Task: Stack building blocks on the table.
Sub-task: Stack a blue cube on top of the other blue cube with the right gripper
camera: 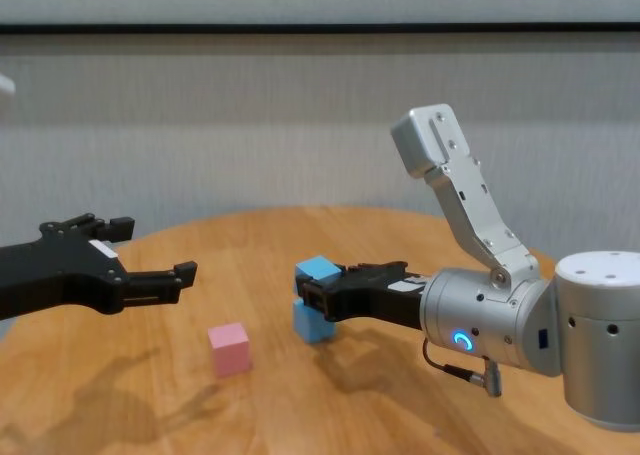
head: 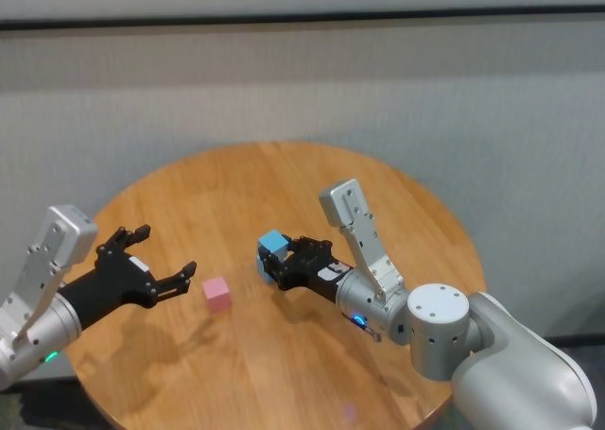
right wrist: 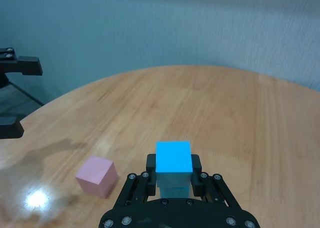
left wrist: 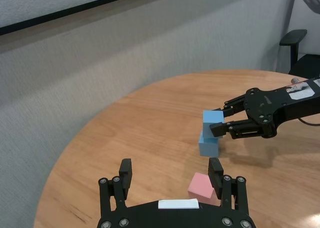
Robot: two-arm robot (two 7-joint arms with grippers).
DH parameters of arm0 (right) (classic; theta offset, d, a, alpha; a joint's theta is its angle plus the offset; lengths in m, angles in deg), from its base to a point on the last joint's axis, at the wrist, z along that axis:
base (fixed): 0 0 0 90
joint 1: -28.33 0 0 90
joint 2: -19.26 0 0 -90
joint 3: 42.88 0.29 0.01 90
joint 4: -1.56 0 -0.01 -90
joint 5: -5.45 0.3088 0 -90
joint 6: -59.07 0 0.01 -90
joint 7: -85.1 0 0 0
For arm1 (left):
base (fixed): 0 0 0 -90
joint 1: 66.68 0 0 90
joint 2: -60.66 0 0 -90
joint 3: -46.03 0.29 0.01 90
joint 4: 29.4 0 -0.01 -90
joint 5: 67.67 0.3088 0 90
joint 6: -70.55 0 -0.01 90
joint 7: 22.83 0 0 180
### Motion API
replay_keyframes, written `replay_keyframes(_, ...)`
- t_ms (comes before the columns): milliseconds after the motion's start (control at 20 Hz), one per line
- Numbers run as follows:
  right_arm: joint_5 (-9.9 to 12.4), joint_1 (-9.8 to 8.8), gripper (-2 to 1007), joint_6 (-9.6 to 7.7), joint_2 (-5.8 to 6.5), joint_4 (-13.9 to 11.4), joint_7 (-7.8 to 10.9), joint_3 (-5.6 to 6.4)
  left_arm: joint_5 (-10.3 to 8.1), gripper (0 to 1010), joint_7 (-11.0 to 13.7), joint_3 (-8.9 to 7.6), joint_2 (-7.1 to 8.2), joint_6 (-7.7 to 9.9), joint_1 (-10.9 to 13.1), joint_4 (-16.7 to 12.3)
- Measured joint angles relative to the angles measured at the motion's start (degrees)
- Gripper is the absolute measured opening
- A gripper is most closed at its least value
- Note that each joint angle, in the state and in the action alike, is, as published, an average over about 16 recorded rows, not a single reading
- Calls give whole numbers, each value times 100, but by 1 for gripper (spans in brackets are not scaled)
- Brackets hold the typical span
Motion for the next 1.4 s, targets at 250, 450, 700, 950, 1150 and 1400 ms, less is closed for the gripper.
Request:
replay_keyframes(250, -41, 35, 370, 15, -28, 71, 10, 15, 0, 1003, 0, 0, 0, 0, 0, 0)
replay_keyframes(450, -63, 56, 370, 13, -42, 107, 10, 35, 0, 1003, 0, 0, 0, 0, 0, 0)
replay_keyframes(700, -99, 90, 370, 17, -54, 166, 15, 55, 0, 1003, 0, 0, 0, 0, 0, 0)
replay_keyframes(950, -129, 127, 370, 18, -71, 233, 22, 71, 0, 1003, 0, 0, 0, 0, 0, 0)
replay_keyframes(1150, -152, 159, 370, 16, -92, 292, 32, 78, 0, 1003, 0, 0, 0, 0, 0, 0)
replay_keyframes(1400, -164, 182, 370, 7, -116, 334, 49, 88, 0, 1003, 0, 0, 0, 0, 0, 0)
